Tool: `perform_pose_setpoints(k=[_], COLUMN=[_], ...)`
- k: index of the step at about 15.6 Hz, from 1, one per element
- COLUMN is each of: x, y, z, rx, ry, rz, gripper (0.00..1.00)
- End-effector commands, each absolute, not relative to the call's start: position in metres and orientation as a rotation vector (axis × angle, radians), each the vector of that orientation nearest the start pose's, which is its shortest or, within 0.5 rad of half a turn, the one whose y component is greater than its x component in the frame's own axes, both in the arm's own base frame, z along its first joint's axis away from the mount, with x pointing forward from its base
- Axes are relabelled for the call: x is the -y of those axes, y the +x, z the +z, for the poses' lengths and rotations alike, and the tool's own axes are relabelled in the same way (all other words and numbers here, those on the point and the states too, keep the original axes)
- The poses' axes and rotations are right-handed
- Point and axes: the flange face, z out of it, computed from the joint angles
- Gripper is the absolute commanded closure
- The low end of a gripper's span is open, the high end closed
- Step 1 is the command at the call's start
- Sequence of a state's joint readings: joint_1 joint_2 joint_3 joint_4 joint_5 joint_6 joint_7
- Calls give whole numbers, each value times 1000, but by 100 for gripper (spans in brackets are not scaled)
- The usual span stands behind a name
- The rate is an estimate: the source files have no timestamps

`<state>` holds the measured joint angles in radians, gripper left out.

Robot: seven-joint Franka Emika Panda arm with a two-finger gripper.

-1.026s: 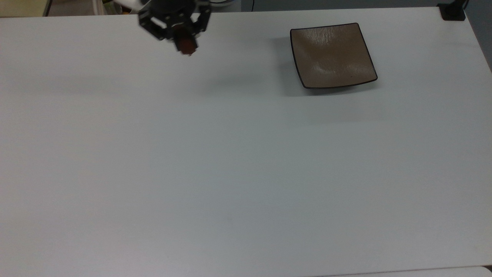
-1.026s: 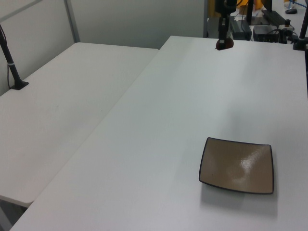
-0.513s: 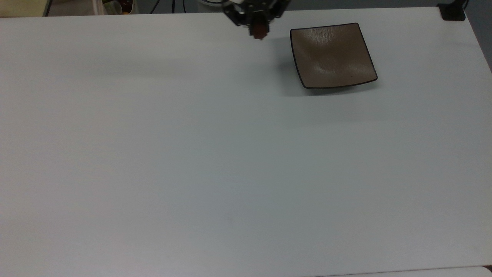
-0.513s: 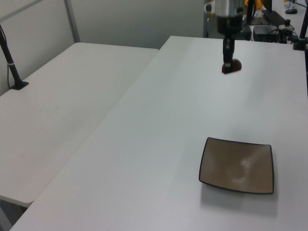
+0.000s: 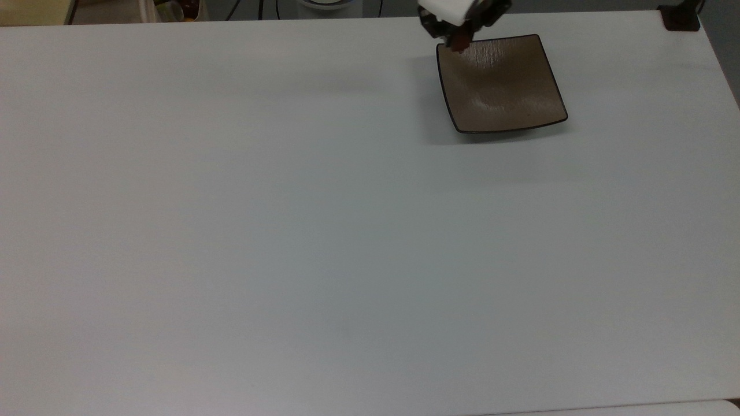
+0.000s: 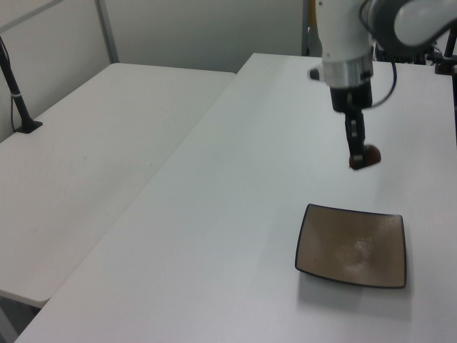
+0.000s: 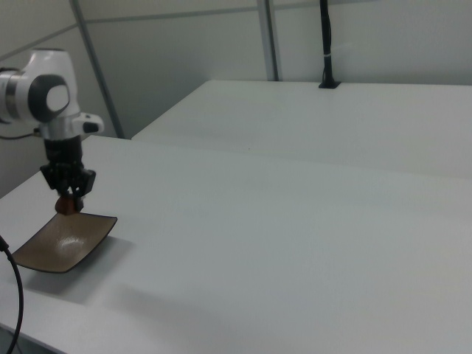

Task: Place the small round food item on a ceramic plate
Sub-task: 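Lower the red item onto the plate and open the gripper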

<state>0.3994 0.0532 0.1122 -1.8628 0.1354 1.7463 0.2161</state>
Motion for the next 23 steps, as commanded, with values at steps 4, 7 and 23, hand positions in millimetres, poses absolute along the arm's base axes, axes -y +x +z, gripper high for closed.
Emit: perform_pose_setpoints(k=[4,7,23], x=[-347,-354,-357], y=[453,450,456], z=[396,373,345], rx=[304,319,294], ry=[-3044,-3047,-3043], rz=[258,191,66], gripper=[66,66,0])
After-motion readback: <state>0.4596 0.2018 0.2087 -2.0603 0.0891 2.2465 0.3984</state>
